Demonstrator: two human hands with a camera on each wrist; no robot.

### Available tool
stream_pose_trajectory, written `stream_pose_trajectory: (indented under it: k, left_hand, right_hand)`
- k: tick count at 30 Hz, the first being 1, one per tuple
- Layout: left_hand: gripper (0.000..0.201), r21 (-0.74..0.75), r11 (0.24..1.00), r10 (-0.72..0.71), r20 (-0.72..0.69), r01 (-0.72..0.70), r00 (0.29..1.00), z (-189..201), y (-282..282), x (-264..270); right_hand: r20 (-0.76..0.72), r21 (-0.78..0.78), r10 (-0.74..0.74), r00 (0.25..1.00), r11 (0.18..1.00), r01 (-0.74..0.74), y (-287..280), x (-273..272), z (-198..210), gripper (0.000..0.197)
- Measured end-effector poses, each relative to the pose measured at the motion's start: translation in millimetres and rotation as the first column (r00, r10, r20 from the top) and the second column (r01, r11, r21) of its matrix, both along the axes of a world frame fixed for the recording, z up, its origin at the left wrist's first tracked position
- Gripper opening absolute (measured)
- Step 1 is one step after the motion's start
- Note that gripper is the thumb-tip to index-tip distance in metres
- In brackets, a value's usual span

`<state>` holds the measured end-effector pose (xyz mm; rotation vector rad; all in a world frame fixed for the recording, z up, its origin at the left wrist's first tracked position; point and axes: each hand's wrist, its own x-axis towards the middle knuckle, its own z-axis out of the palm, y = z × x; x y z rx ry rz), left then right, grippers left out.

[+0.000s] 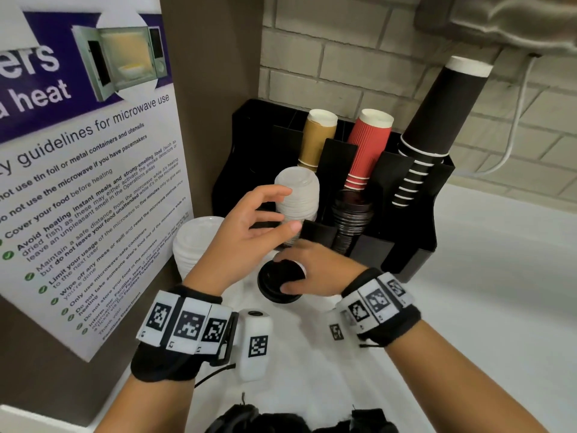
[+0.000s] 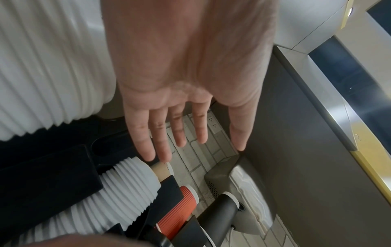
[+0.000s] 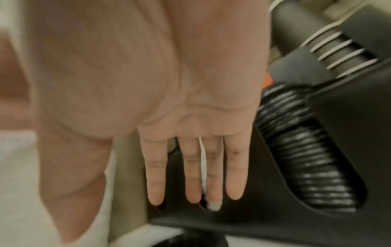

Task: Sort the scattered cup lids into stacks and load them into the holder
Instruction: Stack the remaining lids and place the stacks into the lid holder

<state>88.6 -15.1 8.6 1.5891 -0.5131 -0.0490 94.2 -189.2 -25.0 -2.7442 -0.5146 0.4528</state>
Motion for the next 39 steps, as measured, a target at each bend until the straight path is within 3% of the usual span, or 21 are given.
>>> stream_pose_trajectory:
  k: [4, 8, 11, 13, 16, 19, 23, 25, 30, 36, 39]
  left_hand:
    - [0.042, 0.013, 1.000, 0.006, 0.007, -0.006, 1.000, 1.6, 3.8, -3.6]
    - [0.018, 0.094, 0.995, 0.028, 0.140, -0.041, 0.990, 9.9, 12.0, 0.2]
    - [0.019, 0.238, 0.958, 0.077, 0.332, -0.162, 0.940, 16.8, 21.7, 5.2]
    - [0.022, 0.344, 0.902, 0.116, 0.391, -0.262, 0.913, 18.9, 29.2, 8.7]
    - [0.039, 0.569, 0.746, 0.160, 0.353, -0.347, 0.922, 15.5, 37.6, 12.1]
    - [0.049, 0.704, 0.638, 0.171, 0.265, -0.312, 0.949, 10.3, 39.7, 11.0]
    - [0.042, 0.823, 0.519, 0.147, 0.178, -0.229, 0.973, 1.0, 36.2, 9.9]
    - [0.038, 0.833, 0.514, 0.134, 0.156, -0.203, 0.979, -0.6, 37.1, 10.8]
    - [0.043, 0.762, 0.621, 0.097, 0.159, -0.185, 0.982, 1.1, 47.0, 14.8]
    - [0.045, 0.832, 0.518, 0.108, 0.165, -0.197, 0.980, 0.8, 45.9, 12.0]
    - [0.044, 0.834, 0.513, 0.114, 0.166, -0.201, 0.980, 1.4, 43.7, 11.4]
  right_hand:
    - [-0.093, -0.244, -0.016, 0.996, 0.970, -0.007, 15.1, 6.2, -19.9, 0.077]
    - [-0.096, -0.214, -0.019, 0.995, 0.977, -0.002, 19.7, 12.4, -22.8, 0.072]
    - [-0.065, -0.166, -0.008, 0.998, 0.986, -0.003, 15.7, 11.3, -12.9, 0.068]
    - [-0.043, -0.080, -0.002, 0.999, 0.997, -0.001, 7.6, 8.1, 2.1, 0.070]
    - [0.077, 0.117, -0.028, 0.997, 0.993, 0.019, -11.9, 2.3, 36.7, 0.068]
    - [0.244, 0.302, -0.144, 0.959, 0.951, 0.066, -38.9, 1.4, 71.2, 0.056]
    - [0.366, 0.322, -0.378, 0.850, 0.909, 0.266, -78.8, 21.6, 90.9, 0.050]
    - [0.331, 0.326, -0.452, 0.828, 0.878, 0.350, -93.5, 35.2, 89.0, 0.047]
    - [0.237, 0.261, -0.498, 0.834, 0.860, 0.439, -103.7, 54.4, 74.2, 0.036]
    - [0.255, 0.223, -0.506, 0.824, 0.860, 0.459, -95.5, 60.9, 64.6, 0.033]
    - [0.281, 0.156, -0.484, 0.828, 0.875, 0.459, -91.5, 61.8, 63.4, 0.032]
